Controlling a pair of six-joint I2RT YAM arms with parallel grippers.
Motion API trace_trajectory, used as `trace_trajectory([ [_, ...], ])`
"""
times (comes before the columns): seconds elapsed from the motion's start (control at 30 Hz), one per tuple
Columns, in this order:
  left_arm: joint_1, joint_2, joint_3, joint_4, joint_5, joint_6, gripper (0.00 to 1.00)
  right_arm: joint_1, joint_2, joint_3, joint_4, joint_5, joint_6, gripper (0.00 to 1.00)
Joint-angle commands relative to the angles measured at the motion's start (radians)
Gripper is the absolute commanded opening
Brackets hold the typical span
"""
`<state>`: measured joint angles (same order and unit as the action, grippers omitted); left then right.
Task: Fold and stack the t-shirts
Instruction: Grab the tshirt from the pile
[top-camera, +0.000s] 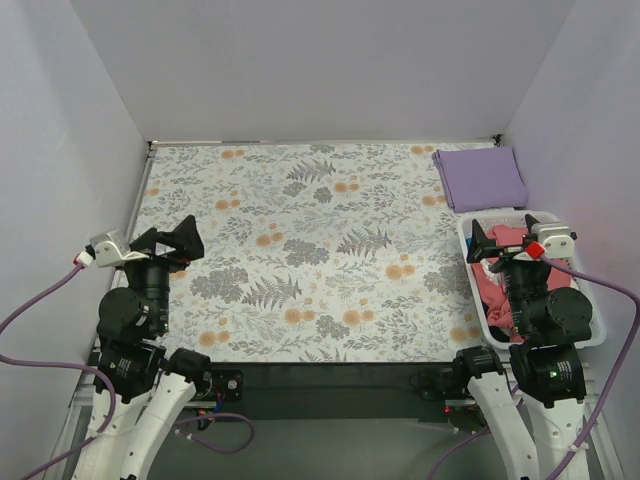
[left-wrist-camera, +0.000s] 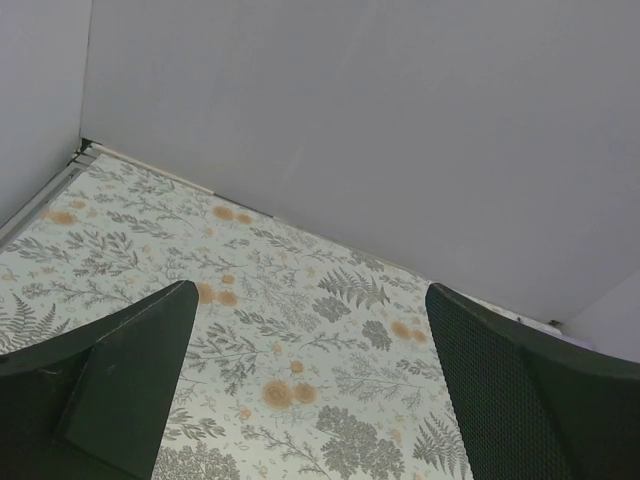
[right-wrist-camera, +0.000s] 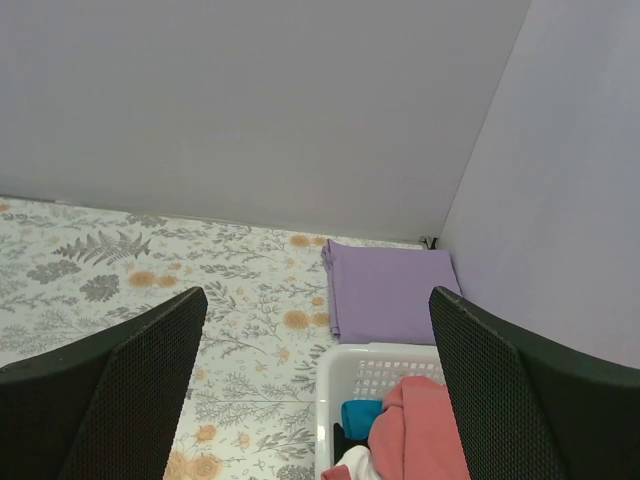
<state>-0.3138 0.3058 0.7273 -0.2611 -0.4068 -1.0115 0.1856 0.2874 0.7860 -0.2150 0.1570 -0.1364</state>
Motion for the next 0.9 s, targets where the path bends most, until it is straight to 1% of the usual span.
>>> trace_trajectory([
  [0.0, -0.001, 0.003, -0.014, -0.023, -0.009, -0.002, 0.98, 0.006, -0.013, 0.007, 0.028, 0.021, -0.002, 0.98],
  [0.13, -0.002, 0.012, -0.032, -0.027, -0.018, -0.006, 0.98, 0.006, -0.010, -0.010, 0.028, -0.007, -0.014, 0.98],
  [0.27, -0.002, 0.016, -0.090, -0.029, -0.006, -0.029, 0.98, 0.005, 0.013, -0.033, 0.013, -0.066, -0.009, 0.98],
  [0.33, -0.002, 0.021, -0.118, -0.029, 0.005, -0.050, 0.98, 0.006, 0.039, -0.034, -0.007, -0.057, 0.004, 0.98],
  [0.53, -0.002, 0.075, -0.216, -0.033, 0.062, -0.114, 0.98, 0.005, 0.231, 0.002, -0.133, 0.090, 0.092, 0.98],
  [0.63, -0.002, 0.084, -0.249, -0.029, 0.109, -0.150, 0.98, 0.006, 0.323, 0.030, -0.185, 0.200, 0.170, 0.98],
  [0.67, -0.004, 0.082, -0.255, -0.020, 0.115, -0.157, 0.98, 0.006, 0.376, 0.038, -0.204, 0.281, 0.204, 0.98],
  [0.77, -0.011, 0.064, -0.267, 0.000, 0.114, -0.147, 0.98, 0.006, 0.491, 0.073, -0.267, 0.428, 0.263, 0.98],
  [0.87, -0.025, 0.040, -0.273, 0.008, 0.092, -0.131, 0.98, -0.015, 0.564, 0.088, -0.264, 0.489, 0.288, 0.98],
])
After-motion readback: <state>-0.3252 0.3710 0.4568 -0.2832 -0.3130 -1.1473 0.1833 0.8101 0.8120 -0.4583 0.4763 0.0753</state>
